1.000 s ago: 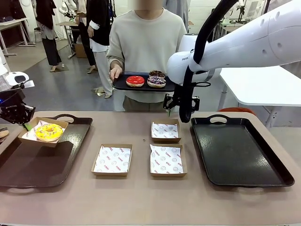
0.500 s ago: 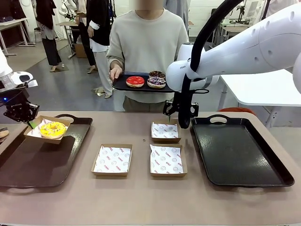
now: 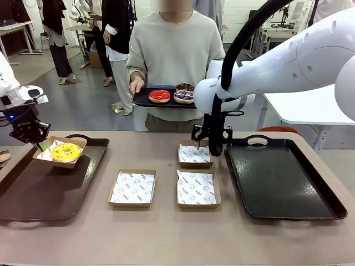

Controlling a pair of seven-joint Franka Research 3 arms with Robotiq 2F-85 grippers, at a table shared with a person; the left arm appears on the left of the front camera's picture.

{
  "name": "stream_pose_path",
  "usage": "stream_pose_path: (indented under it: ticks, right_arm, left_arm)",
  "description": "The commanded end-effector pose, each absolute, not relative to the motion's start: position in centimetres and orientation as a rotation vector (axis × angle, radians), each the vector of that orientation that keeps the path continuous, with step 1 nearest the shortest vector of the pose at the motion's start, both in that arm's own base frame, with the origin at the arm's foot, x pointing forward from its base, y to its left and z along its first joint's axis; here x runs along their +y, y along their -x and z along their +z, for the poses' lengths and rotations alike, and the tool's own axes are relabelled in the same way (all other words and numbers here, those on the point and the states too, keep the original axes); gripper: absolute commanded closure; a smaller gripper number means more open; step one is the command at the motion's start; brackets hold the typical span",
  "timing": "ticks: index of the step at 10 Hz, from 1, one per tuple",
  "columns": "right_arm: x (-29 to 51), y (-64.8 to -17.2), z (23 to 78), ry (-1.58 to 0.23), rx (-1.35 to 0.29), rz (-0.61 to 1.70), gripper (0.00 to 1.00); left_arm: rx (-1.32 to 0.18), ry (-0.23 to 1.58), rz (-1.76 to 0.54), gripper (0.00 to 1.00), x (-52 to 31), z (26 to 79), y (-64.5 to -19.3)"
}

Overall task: Individually package the donuts and arrange them on the tray.
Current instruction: Place the picked Paper togo box on the Handle tray while simultaneously picking up another Paper togo box from the table with the other hand.

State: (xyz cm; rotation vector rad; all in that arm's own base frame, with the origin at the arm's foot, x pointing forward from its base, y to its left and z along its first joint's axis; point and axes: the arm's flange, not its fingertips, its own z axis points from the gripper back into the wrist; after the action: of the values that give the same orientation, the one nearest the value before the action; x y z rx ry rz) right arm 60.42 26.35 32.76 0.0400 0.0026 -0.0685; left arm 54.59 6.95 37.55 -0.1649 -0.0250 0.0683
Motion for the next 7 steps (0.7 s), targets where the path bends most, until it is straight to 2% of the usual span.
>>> stream_pose_path:
  ticks: [1, 4, 6, 7]
  right_arm:
    - [26.5, -61.1, 32.4, -0.020, -0.008, -0.067, 0.00]
    - [26.5, -61.3, 31.9, -0.025, 0.004, -0.059, 0.00]
    - [26.4, -61.3, 31.8, -0.035, 0.007, -0.048, 0.59]
    - [26.5, -61.3, 31.7, -0.040, 0.009, -0.047, 0.87]
  left_arm:
    - [-0.014, 0.195, 0.099, 0.99, 7.1, 37.5, -55.3]
    - [-0.004, 0.192, 0.107, 0.99, 7.0, 36.8, -55.9]
    - [-0.007, 0.175, 0.109, 0.99, 6.8, 36.5, -56.1]
    - [-0.006, 0.162, 0.106, 0.43, 6.9, 36.4, -56.1]
